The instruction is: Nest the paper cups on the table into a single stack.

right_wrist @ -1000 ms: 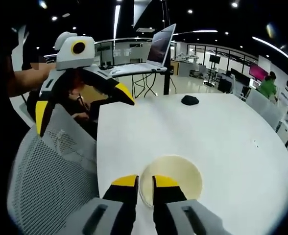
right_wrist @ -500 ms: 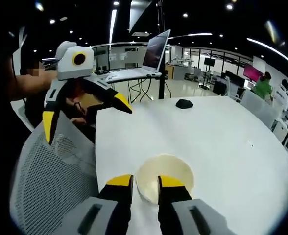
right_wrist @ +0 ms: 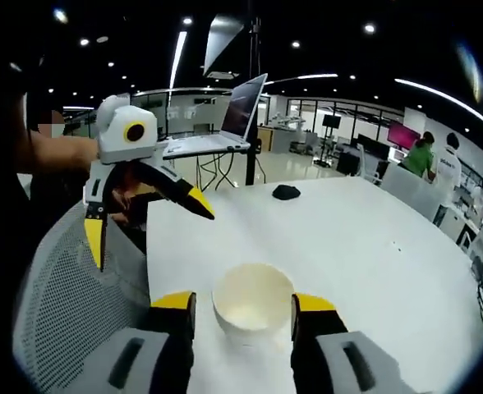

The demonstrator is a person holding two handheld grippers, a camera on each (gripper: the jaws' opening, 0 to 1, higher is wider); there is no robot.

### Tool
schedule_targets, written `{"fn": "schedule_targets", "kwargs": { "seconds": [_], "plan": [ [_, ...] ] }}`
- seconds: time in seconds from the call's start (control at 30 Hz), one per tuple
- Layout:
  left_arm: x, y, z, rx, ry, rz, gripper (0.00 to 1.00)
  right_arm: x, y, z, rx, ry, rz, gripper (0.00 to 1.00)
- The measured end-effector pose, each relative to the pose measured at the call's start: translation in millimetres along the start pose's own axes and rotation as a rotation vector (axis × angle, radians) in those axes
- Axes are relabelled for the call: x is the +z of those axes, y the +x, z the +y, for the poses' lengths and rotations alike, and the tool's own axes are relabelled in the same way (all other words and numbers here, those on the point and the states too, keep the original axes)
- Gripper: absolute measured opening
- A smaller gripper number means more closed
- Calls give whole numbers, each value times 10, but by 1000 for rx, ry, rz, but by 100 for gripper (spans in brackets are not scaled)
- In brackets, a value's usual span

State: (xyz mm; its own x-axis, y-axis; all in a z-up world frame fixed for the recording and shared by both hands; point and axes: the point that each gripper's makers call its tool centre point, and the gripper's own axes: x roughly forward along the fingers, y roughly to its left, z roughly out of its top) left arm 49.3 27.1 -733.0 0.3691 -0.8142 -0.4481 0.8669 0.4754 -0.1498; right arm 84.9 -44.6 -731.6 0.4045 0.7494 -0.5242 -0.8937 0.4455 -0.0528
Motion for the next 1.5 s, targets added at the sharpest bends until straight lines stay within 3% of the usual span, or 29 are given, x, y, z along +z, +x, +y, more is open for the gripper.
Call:
{"fn": "schedule_targets", "kwargs": {
  "seconds": [0.27, 0.43, 0.53, 0.63, 0.87, 1.23, 1.5],
  "plan": [
    [1, 234, -89, -25, 19, 1, 95, -55, 19, -18, -29, 23, -13, 59],
    [59, 407, -55, -13, 29, -34, 94, -66, 42, -35, -52, 52, -38, 63],
    [13, 484, -16, 1, 46, -14, 89, -66, 51, -36, -63, 58, -62, 66],
    [30, 563, -6, -2, 45, -30, 90, -65, 56, -56, -70, 83, -84, 69],
    [1, 761, 26, -13, 37, -34, 81, -110, 65, -142, -104, 121, -116, 67],
    [-52, 966, 77, -2, 27, -30, 68, -118, 175, -83, -92, 153, -144, 61],
    [-56, 1040, 150, 8, 32, -28, 60, -175, 252, -123, -98, 148, -130, 52]
  ]
}}
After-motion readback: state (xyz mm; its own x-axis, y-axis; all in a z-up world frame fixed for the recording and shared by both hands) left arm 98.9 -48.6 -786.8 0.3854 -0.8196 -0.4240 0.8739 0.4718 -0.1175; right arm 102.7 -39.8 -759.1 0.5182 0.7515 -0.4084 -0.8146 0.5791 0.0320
